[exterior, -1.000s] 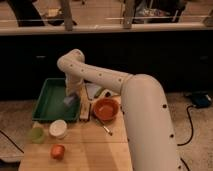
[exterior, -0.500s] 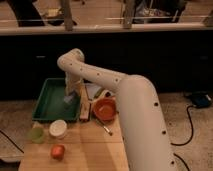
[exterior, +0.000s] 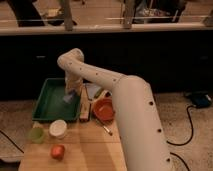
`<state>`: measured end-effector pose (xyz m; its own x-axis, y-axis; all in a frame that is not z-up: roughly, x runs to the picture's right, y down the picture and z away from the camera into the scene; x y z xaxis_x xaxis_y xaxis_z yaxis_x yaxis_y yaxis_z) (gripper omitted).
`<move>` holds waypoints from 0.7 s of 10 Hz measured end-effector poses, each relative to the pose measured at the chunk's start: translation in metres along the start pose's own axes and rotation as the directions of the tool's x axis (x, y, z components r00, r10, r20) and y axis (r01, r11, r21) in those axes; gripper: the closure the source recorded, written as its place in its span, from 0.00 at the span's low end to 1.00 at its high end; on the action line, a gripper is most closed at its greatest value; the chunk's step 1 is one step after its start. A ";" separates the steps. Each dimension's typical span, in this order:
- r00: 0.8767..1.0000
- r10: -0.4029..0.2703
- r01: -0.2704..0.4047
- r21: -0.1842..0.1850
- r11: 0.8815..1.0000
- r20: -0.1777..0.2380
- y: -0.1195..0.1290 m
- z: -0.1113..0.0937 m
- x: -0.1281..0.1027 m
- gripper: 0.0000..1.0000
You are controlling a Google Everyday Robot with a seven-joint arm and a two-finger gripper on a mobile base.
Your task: Place sponge in tray
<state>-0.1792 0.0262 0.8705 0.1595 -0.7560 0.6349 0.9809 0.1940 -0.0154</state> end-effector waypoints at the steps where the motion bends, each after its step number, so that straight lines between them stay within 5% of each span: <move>1: 1.000 0.000 0.000 0.005 1.000 -0.001 -0.001 0.001 0.000 0.98; 7: 1.000 0.004 -0.004 0.034 0.999 0.001 0.000 0.006 0.002 0.98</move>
<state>-0.1796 0.0283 0.8761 0.1635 -0.7542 0.6360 0.9758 0.2186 0.0085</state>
